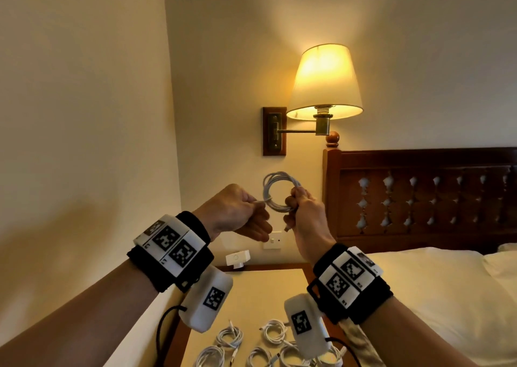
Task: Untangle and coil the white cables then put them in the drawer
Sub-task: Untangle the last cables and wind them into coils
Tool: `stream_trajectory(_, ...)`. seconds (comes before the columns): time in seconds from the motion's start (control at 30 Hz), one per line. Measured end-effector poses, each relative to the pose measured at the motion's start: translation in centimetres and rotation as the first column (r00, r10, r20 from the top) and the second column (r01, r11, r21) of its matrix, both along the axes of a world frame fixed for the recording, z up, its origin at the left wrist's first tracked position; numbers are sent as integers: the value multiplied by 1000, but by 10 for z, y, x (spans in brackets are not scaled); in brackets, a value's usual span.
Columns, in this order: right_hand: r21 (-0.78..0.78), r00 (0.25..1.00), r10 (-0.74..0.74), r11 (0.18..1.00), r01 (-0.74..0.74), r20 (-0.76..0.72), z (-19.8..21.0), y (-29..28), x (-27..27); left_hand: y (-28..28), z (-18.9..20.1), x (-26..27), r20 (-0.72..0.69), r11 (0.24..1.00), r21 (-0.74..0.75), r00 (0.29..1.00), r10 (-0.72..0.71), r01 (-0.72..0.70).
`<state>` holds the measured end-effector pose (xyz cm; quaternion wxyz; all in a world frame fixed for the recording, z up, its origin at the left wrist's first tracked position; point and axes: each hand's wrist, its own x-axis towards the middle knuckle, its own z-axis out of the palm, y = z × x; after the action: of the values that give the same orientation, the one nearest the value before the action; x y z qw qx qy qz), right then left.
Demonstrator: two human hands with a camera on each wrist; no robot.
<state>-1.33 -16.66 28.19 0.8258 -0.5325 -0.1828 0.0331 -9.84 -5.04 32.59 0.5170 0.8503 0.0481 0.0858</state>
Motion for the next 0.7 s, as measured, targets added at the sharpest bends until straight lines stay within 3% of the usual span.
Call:
stream_trajectory(0.1,-13,999,-47,999,47,-26,4,-9,12,8,-1,-6,-151,965,191,977,-152,180)
stream_trajectory(0.2,-64,997,-70,996,68,-17,7,-14,20,13,-7,-9,-257,917,224,928,-270,329)
stream_trajectory(0.4,-151,997,-29,988,40,75,13,-18,30,9,-19,-2,-323,864,341,909,-263,371)
stream_trajectory(0.6,-297,952,142,953,-57,271,11,-29,27,10,-24,2,-365,901,181,878,-311,394)
stream_trajectory(0.67,-326,935,200,940,-99,293,11,-30,24,15,-15,3,-302,945,91,913,-274,313)
stream_trajectory(0.7,-345,927,222,932,-110,303,11,-31,23,16,-10,3,-206,971,66,955,-211,229)
